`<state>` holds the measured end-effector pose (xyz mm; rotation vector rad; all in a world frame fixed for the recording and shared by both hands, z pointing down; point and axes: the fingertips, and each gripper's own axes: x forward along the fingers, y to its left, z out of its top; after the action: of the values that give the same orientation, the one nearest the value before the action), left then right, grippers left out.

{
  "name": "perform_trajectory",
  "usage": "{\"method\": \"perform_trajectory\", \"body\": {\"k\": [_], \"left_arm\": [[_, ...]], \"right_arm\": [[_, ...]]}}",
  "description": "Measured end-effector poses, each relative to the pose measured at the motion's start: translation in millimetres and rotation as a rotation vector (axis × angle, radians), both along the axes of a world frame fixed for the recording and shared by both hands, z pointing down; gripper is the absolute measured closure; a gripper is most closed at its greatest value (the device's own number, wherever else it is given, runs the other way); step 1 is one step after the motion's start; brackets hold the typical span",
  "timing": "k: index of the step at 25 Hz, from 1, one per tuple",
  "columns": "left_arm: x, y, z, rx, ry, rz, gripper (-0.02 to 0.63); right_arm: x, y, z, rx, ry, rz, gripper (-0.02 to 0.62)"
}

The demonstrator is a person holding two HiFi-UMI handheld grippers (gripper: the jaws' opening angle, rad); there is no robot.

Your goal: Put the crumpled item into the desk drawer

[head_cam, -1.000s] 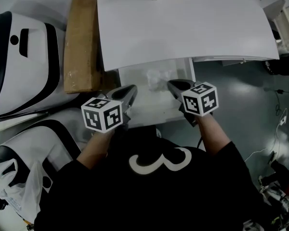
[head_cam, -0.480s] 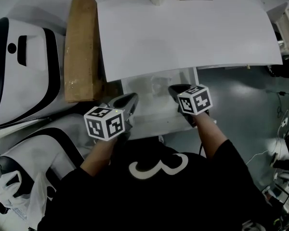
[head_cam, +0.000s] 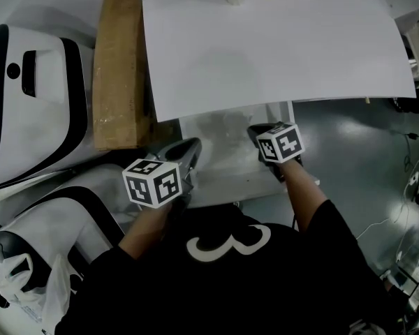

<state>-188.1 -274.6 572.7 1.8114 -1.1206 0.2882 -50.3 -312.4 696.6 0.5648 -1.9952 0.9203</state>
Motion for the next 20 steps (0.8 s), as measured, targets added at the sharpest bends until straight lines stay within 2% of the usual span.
{"method": "perform_trajectory", "body": {"k": [8,14,17,20], "left_arm": [[0,-3,7,-0.010,0.003,0.005,0.595],[0,-2,10,-0.016,0.002,0.008,0.595],[0,-2,9,-0.014,0.001,0.008,0.595],[0,-1,8,-0.011,0.001,0.010,0.595]], "right_arm": [[4,4,20,-0.012,0.061,-0.030,0.591],[7,3,25,-0.017,0.068,-0.011,0.584],[6,3,25,-0.029,0.058,-0.002,0.552],[7,2,23,-0.023,0.057,0.009,0.494]]}}
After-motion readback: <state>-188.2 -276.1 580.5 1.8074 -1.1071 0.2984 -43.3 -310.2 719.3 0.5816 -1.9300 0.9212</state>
